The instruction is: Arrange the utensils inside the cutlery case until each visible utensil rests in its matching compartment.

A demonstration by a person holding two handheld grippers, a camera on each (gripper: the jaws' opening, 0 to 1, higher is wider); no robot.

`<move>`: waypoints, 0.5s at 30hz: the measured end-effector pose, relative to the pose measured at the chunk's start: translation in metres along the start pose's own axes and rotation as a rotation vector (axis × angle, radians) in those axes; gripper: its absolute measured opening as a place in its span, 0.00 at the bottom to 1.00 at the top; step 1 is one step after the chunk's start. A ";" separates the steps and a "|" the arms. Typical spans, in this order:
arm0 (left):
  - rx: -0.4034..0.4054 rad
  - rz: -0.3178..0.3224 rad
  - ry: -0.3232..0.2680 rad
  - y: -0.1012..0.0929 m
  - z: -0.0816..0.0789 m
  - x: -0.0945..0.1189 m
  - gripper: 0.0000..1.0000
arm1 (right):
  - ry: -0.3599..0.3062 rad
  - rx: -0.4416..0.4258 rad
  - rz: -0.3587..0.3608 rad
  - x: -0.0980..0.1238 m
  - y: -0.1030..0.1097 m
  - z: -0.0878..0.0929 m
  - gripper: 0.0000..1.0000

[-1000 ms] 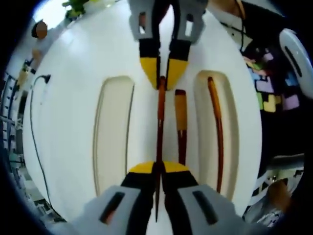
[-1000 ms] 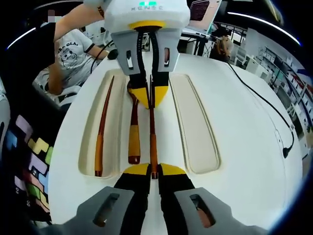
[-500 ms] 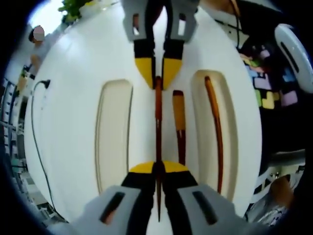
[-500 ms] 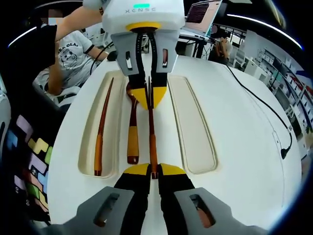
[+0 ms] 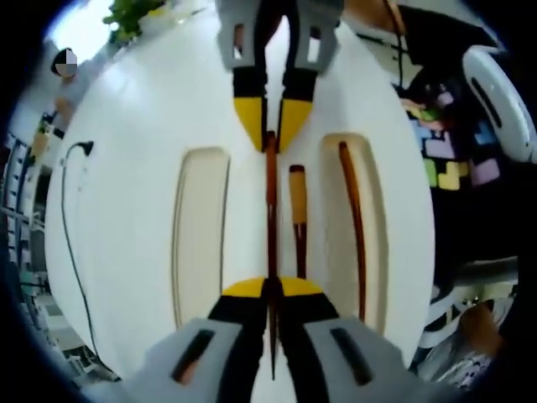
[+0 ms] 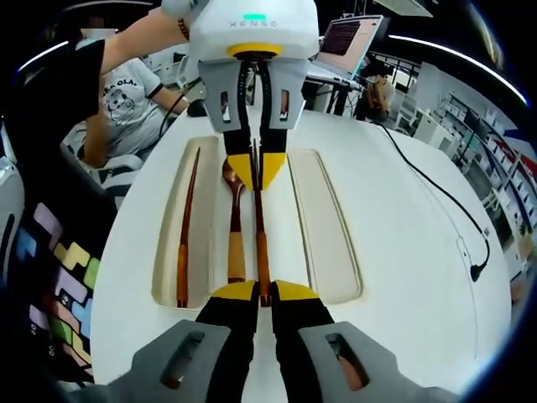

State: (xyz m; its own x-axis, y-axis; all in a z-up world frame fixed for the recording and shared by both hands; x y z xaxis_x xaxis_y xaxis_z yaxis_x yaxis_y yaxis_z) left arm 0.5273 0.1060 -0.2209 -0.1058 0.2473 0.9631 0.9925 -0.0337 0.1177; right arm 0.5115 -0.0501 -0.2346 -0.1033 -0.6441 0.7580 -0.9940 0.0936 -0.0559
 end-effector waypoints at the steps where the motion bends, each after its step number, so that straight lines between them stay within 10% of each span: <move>1: 0.000 0.000 -0.001 -0.001 0.000 0.001 0.03 | -0.002 0.004 0.002 0.001 0.001 -0.001 0.04; 15: -0.006 0.024 -0.006 -0.027 -0.003 0.019 0.03 | -0.034 0.043 -0.011 0.016 0.017 -0.011 0.04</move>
State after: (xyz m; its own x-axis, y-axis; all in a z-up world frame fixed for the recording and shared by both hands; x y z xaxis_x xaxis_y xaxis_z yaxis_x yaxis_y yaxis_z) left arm 0.4986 0.1089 -0.2055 -0.0821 0.2527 0.9641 0.9943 -0.0454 0.0965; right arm 0.4931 -0.0506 -0.2162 -0.0931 -0.6701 0.7364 -0.9956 0.0541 -0.0767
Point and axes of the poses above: the point that each gripper's makers call its tool centre point, and the gripper's own axes: x roughly backward along the fingers, y roughly to its left, z roughly out of its underside, the point moved 8 cm from there along x, roughly backward along the fingers, and after that the axes turned 3 degrees about -z, right-handed, at the moved point
